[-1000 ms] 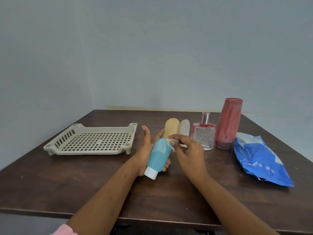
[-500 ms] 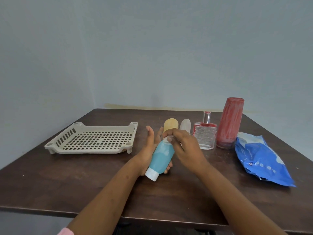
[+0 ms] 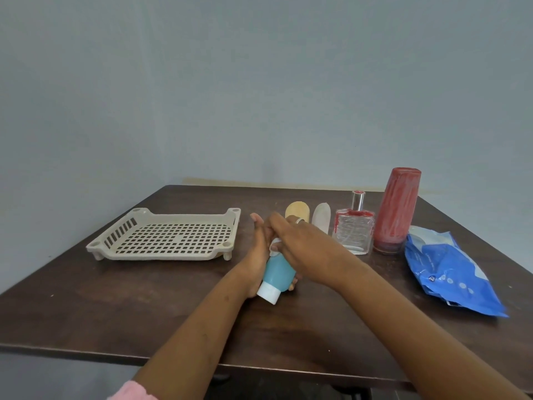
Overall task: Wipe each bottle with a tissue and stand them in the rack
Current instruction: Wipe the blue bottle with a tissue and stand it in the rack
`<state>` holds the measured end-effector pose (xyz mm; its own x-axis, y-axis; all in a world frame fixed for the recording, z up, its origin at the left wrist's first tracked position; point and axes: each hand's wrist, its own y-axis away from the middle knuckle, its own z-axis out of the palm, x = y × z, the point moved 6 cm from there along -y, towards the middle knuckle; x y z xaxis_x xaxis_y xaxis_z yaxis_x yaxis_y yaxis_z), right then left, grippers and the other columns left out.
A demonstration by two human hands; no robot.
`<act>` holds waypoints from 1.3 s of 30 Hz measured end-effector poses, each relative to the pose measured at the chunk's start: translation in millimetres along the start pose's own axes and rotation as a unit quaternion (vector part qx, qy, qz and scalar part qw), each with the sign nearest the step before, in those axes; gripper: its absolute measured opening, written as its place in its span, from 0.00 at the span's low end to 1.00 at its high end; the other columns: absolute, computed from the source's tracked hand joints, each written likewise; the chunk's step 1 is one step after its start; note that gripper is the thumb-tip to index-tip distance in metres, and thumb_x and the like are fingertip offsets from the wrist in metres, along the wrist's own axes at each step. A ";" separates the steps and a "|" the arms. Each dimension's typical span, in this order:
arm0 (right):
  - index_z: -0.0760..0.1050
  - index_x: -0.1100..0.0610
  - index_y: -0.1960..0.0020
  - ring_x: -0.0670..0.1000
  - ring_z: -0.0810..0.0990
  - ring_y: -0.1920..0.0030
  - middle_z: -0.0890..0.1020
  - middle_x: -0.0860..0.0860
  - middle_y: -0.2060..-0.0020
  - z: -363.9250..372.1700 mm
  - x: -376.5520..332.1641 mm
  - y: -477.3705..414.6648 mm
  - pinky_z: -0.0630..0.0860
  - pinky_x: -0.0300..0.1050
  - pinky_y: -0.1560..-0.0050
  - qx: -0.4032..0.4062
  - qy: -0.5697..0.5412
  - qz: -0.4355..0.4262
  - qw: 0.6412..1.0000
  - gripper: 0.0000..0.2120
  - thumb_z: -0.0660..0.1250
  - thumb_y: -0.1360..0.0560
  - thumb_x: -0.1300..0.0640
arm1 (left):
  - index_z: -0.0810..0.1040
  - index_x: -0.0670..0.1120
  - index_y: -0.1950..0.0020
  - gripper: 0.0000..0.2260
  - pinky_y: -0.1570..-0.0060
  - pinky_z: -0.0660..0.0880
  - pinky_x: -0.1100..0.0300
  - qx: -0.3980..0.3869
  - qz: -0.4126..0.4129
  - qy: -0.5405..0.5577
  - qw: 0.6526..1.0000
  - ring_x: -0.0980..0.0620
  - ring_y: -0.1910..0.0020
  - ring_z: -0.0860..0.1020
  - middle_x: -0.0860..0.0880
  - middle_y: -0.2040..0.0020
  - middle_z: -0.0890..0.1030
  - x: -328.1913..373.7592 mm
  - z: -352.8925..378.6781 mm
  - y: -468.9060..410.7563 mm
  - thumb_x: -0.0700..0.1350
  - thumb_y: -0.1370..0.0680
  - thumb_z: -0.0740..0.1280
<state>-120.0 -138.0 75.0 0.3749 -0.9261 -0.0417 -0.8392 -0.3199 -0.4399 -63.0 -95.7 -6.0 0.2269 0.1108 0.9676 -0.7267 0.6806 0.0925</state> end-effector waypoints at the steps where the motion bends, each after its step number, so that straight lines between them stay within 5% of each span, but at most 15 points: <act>1: 0.63 0.54 0.45 0.49 0.69 0.62 0.70 0.49 0.61 -1.0 0.1 0.2 0.62 0.42 0.63 0.000 -0.007 0.001 1.000 0.08 0.60 0.22 0.59 | 0.75 0.50 0.40 0.46 0.66 0.77 0.53 0.001 0.005 0.003 1.000 0.43 0.68 0.79 0.39 0.65 0.80 0.3 -0.4 -0.1 0.79 0.41 0.42; 6: 0.66 0.52 0.45 0.50 0.74 0.59 0.76 0.51 0.58 1.1 8.9 -1.4 0.71 0.45 0.61 0.021 -0.001 0.022 1.000 0.08 0.61 0.23 0.58 | 0.78 0.44 0.47 0.47 0.66 0.77 0.54 0.011 -0.016 0.005 1.000 0.43 0.68 0.79 0.37 0.63 0.79 0.1 -2.0 1.0 0.79 0.37 0.40; 10: 0.64 0.52 0.45 0.50 0.73 0.60 0.73 0.50 0.60 5.1 11.1 -3.2 0.68 0.42 0.64 0.049 0.006 0.049 0.998 0.13 0.64 0.25 0.62 | 0.77 0.45 0.48 0.44 0.65 0.77 0.55 0.023 -0.017 0.006 1.000 0.45 0.67 0.80 0.40 0.64 0.80 2.2 -3.6 3.6 0.76 0.30 0.36; 14: 0.65 0.56 0.46 0.48 0.67 0.61 0.68 0.49 0.60 7.8 -2.3 2.3 0.68 0.42 0.62 0.061 -0.013 0.036 0.997 0.08 0.61 0.23 0.61 | 0.79 0.53 0.48 0.37 0.50 0.77 0.48 0.055 0.012 0.032 0.998 0.48 0.58 0.83 0.47 0.60 0.85 3.6 -8.8 2.3 0.74 0.28 0.38; 18: 0.66 0.56 0.45 0.50 0.72 0.54 0.76 0.53 0.55 14.6 -7.8 11.6 0.72 0.44 0.58 0.075 -0.043 0.036 0.996 0.07 0.60 0.22 0.58 | 0.86 0.56 0.64 0.39 0.39 0.74 0.45 0.058 -0.006 0.091 0.994 0.49 0.54 0.83 0.49 0.59 0.86 1.3 -7.1 2.9 0.75 0.30 0.40; 20: 0.66 0.56 0.43 0.51 0.73 0.51 0.77 0.54 0.53 19.0 -10.5 16.1 0.71 0.44 0.57 0.079 -0.031 0.024 0.996 0.08 0.60 0.21 0.58 | 0.86 0.58 0.56 0.38 0.41 0.74 0.46 0.056 -0.020 0.107 0.992 0.47 0.49 0.82 0.47 0.54 0.86 1.1 -6.3 2.8 0.76 0.31 0.40; 23: 0.68 0.58 0.42 0.53 0.74 0.52 0.78 0.56 0.54 20.9 -13.6 19.7 0.73 0.46 0.56 0.087 -0.008 0.013 0.996 0.09 0.60 0.22 0.58 | 0.67 0.61 0.28 0.40 0.41 0.75 0.46 0.052 -0.022 0.114 0.992 0.44 0.41 0.79 0.45 0.35 0.78 -0.9 -10.1 -0.8 0.77 0.32 0.40; 28: 0.72 0.57 0.51 0.52 0.77 0.63 0.80 0.51 0.68 14.4 -15.8 18.2 0.72 0.46 0.68 0.130 0.075 0.003 0.989 0.09 0.69 0.29 0.58 | 0.64 0.61 0.26 0.45 0.35 0.71 0.41 0.036 0.008 0.098 0.994 0.43 0.38 0.78 0.46 0.32 0.76 -3.8 -10.8 -6.7 0.79 0.38 0.44; 32: 0.77 0.56 0.55 0.53 0.76 0.64 0.79 0.51 0.69 12.5 -2.5 9.7 0.73 0.46 0.69 0.156 0.096 0.044 0.982 0.04 0.69 0.30 0.59 | 0.67 0.60 0.28 0.45 0.42 0.76 0.42 0.040 0.025 0.102 0.994 0.45 0.44 0.82 0.47 0.37 0.80 -3.8 -11.4 -8.9 0.79 0.38 0.45; 36: 0.79 0.52 0.47 0.51 0.73 0.55 0.81 0.51 0.58 10.8 23.0 7.7 0.69 0.43 0.57 0.172 -0.044 0.136 0.975 0.09 0.63 0.23 0.58 | 0.64 0.52 0.26 0.50 0.69 0.79 0.54 0.009 0.008 0.084 0.996 0.47 0.63 0.83 0.46 0.56 0.84 -4.2 -5.9 -7.2 0.79 0.39 0.42; 39: 0.79 0.50 0.45 0.45 0.70 0.56 0.82 0.48 0.55 15.3 32.2 10.0 0.63 0.37 0.57 0.179 -0.083 0.153 0.968 0.10 0.62 0.23 0.57 | 0.62 0.57 0.26 0.48 0.71 0.78 0.55 0.002 0.014 0.088 0.996 0.47 0.64 0.82 0.46 0.49 0.82 -4.4 -5.7 -7.3 0.79 0.40 0.42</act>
<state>-110.3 -167.9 55.5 0.2126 -0.9121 -0.3504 -0.7425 0.0823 -0.6648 -55.0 -97.1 -12.2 0.3163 0.2554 0.9136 -0.7368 0.6728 0.0670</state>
